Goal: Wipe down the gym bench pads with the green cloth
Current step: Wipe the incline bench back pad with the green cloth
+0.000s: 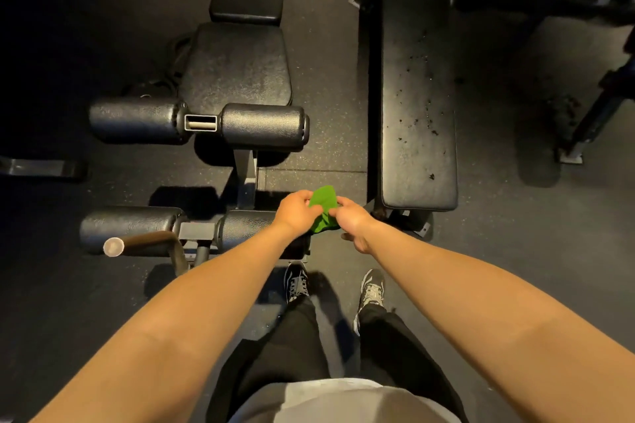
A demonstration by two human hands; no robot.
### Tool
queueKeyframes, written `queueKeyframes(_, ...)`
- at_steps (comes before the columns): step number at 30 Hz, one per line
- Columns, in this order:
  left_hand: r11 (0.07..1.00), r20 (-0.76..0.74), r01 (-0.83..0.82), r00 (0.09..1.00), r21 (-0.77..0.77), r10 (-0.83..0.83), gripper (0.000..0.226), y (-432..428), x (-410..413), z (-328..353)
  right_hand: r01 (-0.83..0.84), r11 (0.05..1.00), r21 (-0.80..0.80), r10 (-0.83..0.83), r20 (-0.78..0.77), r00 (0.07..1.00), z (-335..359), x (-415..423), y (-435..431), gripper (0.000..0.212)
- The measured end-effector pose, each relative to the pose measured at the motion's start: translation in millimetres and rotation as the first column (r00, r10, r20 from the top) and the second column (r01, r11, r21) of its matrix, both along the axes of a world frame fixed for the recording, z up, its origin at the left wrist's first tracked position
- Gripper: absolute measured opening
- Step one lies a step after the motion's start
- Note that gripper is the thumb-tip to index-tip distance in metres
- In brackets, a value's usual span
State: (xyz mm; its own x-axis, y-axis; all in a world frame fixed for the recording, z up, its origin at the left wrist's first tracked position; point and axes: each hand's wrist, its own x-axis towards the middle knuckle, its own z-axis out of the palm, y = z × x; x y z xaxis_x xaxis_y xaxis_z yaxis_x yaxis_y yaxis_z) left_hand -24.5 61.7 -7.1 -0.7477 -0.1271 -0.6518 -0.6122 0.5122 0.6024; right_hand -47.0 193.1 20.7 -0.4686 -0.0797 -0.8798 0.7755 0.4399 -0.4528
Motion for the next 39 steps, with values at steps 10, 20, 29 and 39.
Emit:
queueKeyframes(10, 0.955, -0.197, 0.296, 0.938, 0.016, -0.287, 0.035, 172, -89, 68, 0.396, 0.914, -0.085, -0.402, -0.317, 0.859, 69, -35, 176, 0.029)
queueKeyframes(20, 0.858, -0.363, 0.513, 0.793, -0.036, -0.489, 0.033, 449, -153, 128, 0.499, 0.856, -0.136, -0.478, -0.575, 0.664, 137, -60, 471, 0.031)
queueKeyframes(29, 0.854, -0.409, 0.505, 0.811, 0.127, -0.419, 0.024, 648, -193, 183, 0.619, 0.766, -0.175, -0.561, -0.653, 0.510, 172, -103, 664, 0.033)
queueKeyframes(39, 0.886, -0.401, 0.379, 0.880, 0.268, -0.255, 0.019, 741, -324, 190, 0.626, 0.729, -0.276, -0.624, -0.643, 0.444, 171, -241, 760, 0.030)
